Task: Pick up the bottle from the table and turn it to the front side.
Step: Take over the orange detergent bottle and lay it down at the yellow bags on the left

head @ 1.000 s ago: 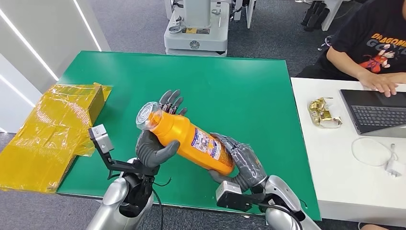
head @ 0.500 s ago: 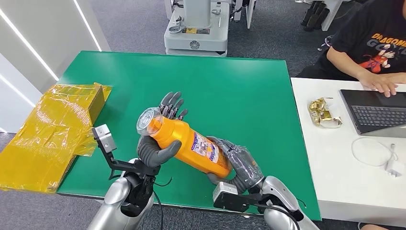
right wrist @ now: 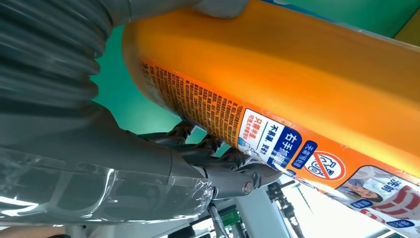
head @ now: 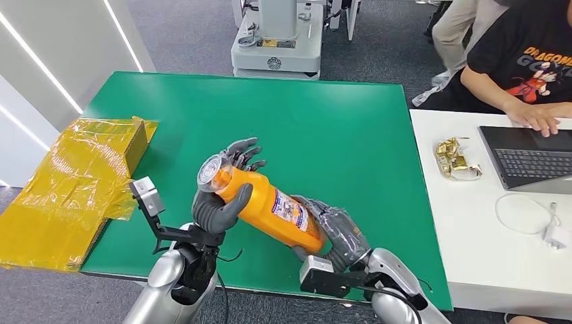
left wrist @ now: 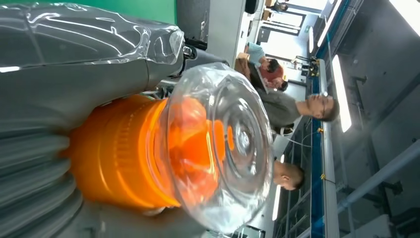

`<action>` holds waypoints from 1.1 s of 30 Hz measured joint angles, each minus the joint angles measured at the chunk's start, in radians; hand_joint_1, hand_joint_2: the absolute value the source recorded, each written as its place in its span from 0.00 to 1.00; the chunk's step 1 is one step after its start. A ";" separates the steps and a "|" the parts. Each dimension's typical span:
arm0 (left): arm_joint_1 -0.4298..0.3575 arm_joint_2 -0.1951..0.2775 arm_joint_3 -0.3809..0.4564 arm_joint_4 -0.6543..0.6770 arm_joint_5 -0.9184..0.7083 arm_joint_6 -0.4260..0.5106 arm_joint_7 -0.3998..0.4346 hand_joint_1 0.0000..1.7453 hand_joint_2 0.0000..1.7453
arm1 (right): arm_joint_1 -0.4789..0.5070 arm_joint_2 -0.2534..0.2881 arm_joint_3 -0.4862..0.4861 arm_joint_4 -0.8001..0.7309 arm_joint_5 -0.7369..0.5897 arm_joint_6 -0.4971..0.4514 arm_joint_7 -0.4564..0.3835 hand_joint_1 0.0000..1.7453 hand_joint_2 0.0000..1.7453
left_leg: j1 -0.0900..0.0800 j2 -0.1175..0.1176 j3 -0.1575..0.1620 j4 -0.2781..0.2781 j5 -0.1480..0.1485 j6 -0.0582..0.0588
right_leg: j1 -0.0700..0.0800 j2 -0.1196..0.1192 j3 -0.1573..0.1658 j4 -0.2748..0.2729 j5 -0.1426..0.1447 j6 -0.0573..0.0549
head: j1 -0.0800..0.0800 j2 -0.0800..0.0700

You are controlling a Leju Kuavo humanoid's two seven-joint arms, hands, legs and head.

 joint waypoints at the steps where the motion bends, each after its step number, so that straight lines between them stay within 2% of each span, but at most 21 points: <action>1: 0.000 0.001 0.000 0.000 -0.001 0.001 -0.001 1.00 1.00 | 0.000 0.000 0.000 0.001 0.000 0.000 0.001 1.00 1.00 | 0.000 0.000 0.000 0.000 0.000 0.000 | 0.000 0.000 0.000 0.000 0.000 0.000 | 0.000 0.000; 11: -0.005 0.004 0.000 0.000 -0.004 0.009 -0.008 1.00 1.00 | -0.001 0.005 0.000 0.006 -0.013 -0.001 0.001 1.00 1.00 | 0.000 0.000 0.000 0.000 0.000 0.000 | 0.000 0.000 0.000 0.000 0.000 0.000 | 0.000 0.000; 19: -0.013 0.004 0.000 0.003 -0.004 0.007 -0.008 1.00 1.00 | 0.000 0.005 -0.004 0.006 -0.017 -0.040 -0.009 1.00 1.00 | 0.000 0.000 0.000 0.000 0.000 0.000 | 0.000 0.000 0.000 0.000 0.000 0.000 | 0.000 0.000; 20: -0.013 0.004 0.000 0.004 -0.004 0.006 -0.008 1.00 1.00 | 0.000 0.005 -0.005 0.006 -0.017 -0.045 -0.011 0.95 1.00 | 0.000 0.000 0.000 0.000 0.000 0.000 | 0.000 0.000 0.000 0.000 0.000 0.000 | 0.000 0.000; 21: -0.014 0.003 0.000 0.004 -0.004 0.005 -0.008 1.00 1.00 | 0.001 0.005 -0.006 0.006 -0.018 -0.050 -0.013 0.74 1.00 | 0.000 0.000 0.000 0.000 0.000 0.000 | 0.000 0.000 0.000 0.000 0.000 0.000 | 0.000 0.000; 23: -0.015 0.003 0.000 0.005 -0.003 0.003 -0.008 1.00 1.00 | 0.003 0.006 -0.009 0.006 -0.022 -0.062 -0.016 0.24 1.00 | 0.000 0.000 0.000 0.000 0.000 0.000 | 0.000 0.000 0.000 0.000 0.000 0.000 | 0.000 0.000; 24: -0.015 0.002 0.000 0.005 -0.003 0.004 -0.008 1.00 1.00 | 0.005 0.008 -0.011 0.006 -0.026 -0.071 -0.017 0.04 1.00 | 0.000 0.000 0.000 0.000 0.000 0.000 | 0.000 0.000 0.000 0.000 0.000 0.000 | 0.000 0.000; 25: -0.016 0.002 0.000 0.005 -0.003 0.005 -0.008 1.00 1.00 | 0.008 0.011 -0.013 0.005 -0.031 -0.082 -0.018 0.00 1.00 | 0.000 0.000 0.000 0.000 0.000 0.000 | 0.000 0.000 0.000 0.000 0.000 0.000 | 0.000 0.000; 33: -0.015 0.001 0.000 0.010 -0.002 0.011 -0.007 1.00 1.00 | 0.019 0.037 -0.031 -0.010 -0.054 -0.132 -0.022 0.00 1.00 | 0.000 0.000 0.000 0.000 0.000 0.000 | 0.000 0.000 0.000 0.000 0.000 0.000 | 0.000 0.000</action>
